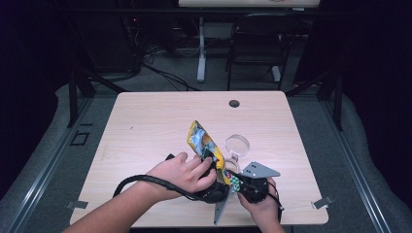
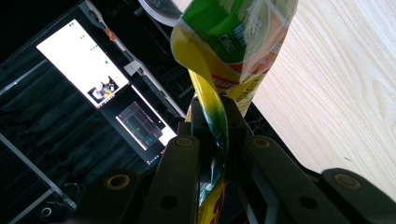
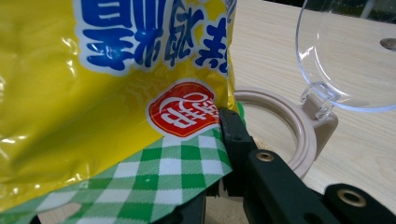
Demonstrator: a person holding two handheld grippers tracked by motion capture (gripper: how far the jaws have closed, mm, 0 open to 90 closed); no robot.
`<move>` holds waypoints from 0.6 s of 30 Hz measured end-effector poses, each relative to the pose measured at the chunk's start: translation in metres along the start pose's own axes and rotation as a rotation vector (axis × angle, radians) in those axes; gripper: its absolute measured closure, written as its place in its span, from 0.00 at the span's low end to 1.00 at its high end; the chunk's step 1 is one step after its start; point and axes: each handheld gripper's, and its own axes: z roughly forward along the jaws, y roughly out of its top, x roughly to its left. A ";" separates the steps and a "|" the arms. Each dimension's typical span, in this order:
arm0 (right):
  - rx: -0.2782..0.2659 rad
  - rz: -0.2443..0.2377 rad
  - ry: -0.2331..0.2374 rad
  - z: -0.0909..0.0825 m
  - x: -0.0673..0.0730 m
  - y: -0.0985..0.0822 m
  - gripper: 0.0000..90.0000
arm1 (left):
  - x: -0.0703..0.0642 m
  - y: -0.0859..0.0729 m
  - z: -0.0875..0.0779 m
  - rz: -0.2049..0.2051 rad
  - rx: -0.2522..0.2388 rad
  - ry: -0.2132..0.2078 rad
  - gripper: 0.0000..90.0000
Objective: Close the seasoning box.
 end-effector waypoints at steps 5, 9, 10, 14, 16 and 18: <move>-0.001 -0.001 0.002 0.000 0.000 0.000 0.98 | 0.000 0.001 0.000 0.007 0.002 0.000 0.97; -0.001 -0.001 0.001 0.000 0.000 0.000 0.98 | 0.001 0.001 0.000 0.009 0.003 0.003 0.97; -0.001 0.000 0.004 0.000 0.000 0.000 0.98 | 0.001 0.001 0.000 0.009 0.003 0.002 0.97; -0.001 0.000 0.004 0.000 0.000 0.000 0.98 | 0.001 0.001 0.000 0.010 0.003 0.003 0.97; -0.002 0.001 0.003 0.000 0.000 0.000 0.98 | 0.001 0.001 -0.001 0.009 0.003 0.003 0.97; -0.001 -0.001 0.000 -0.001 0.000 0.000 0.98 | 0.001 0.001 -0.001 0.008 0.003 0.001 0.97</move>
